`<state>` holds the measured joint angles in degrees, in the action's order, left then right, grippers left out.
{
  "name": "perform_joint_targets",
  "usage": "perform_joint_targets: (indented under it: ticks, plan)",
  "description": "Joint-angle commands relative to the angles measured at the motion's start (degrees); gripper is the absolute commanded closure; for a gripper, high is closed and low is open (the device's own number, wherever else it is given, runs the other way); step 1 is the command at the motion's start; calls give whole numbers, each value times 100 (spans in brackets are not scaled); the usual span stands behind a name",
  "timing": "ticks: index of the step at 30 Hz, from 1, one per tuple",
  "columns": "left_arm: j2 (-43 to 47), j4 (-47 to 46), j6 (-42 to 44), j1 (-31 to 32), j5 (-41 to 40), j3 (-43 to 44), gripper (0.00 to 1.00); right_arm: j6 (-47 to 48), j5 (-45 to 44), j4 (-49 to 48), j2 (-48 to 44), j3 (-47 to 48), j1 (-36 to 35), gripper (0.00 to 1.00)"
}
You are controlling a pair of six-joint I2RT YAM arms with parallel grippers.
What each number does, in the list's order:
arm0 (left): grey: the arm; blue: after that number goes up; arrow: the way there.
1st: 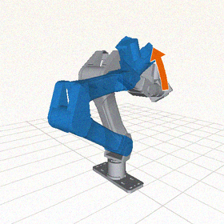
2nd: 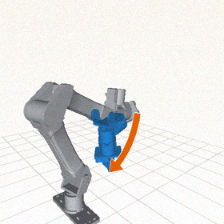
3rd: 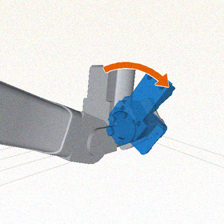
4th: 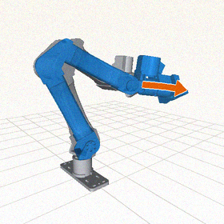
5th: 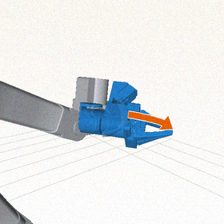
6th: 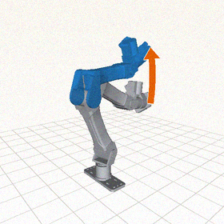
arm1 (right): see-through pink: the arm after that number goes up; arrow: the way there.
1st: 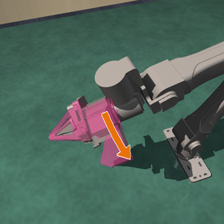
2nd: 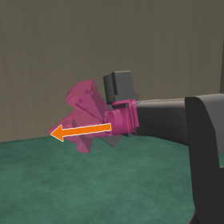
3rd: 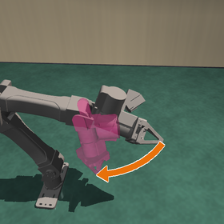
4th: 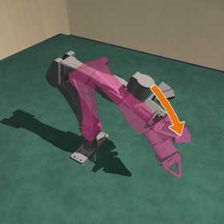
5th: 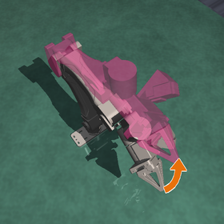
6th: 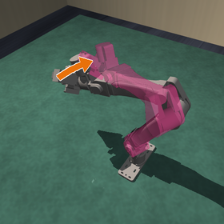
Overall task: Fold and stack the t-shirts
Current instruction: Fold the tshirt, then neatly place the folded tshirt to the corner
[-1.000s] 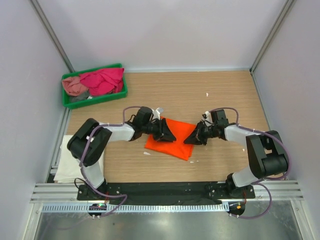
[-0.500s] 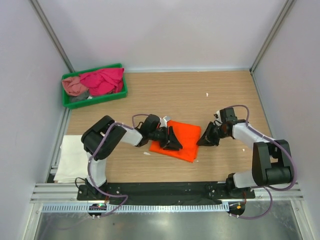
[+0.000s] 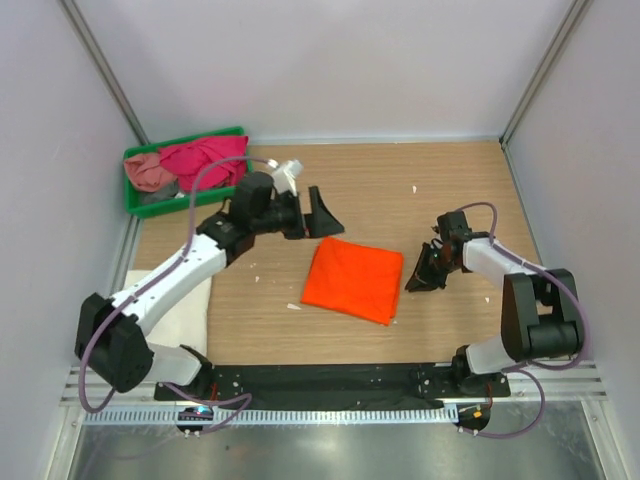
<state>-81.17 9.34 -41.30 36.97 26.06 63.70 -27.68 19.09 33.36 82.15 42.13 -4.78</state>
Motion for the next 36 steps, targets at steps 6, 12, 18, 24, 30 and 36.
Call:
perform_joint_targets:
  ticks: [6, 12, 18, 24, 30, 36]
  plan:
    - [1304, 648, -552, -1964, 109, -1569, 0, -255, 130, -858, 1179, 901, -646, 82]
    - [1691, 1094, -301, -2335, -13, -1537, 0, -28, -1183, 361, 1129, 2193, -894, 73]
    - [1762, 2080, 193, -2475, -612, -1325, 2, 983, -2935, 1532, 146, 2669, -1779, 49]
    - [1657, 1782, -342, -2932, 20, -1817, 10, 1967, -4043, 427, -1006, 1581, -4591, 32]
    - [1665, 1974, -370, -3003, 66, -1914, 11, 3220, -4826, -989, -1404, 499, -6610, 22]
    - [1692, 2344, -264, -3012, -163, -1984, 6, 4578, -5354, -1894, -177, 366, -7547, 16]
